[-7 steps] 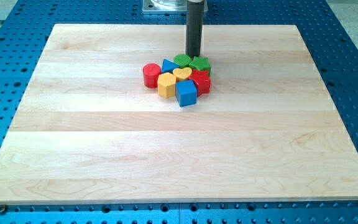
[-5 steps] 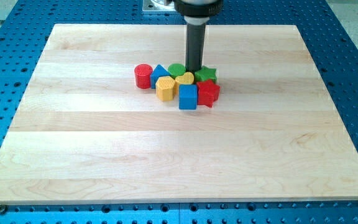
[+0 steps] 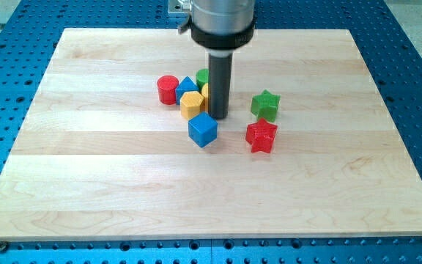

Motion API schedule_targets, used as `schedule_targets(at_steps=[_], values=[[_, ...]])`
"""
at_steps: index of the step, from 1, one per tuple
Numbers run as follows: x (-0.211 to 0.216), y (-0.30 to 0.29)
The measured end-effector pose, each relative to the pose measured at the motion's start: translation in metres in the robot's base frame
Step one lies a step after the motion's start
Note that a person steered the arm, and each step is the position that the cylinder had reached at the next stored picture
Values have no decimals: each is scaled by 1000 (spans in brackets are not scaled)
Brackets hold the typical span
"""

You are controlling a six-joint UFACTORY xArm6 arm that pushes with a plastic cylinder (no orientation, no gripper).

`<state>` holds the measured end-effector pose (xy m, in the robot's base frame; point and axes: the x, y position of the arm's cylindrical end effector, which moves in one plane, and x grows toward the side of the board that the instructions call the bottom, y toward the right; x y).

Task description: Keep heart and green circle parallel to each other

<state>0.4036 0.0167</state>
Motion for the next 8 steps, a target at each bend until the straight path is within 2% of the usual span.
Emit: schedule_targets(at_steps=[1,2,3,4,7,8], values=[[-45,24],[-34,20],[6,26],[1,-16],[-32,-41],[-5,6]])
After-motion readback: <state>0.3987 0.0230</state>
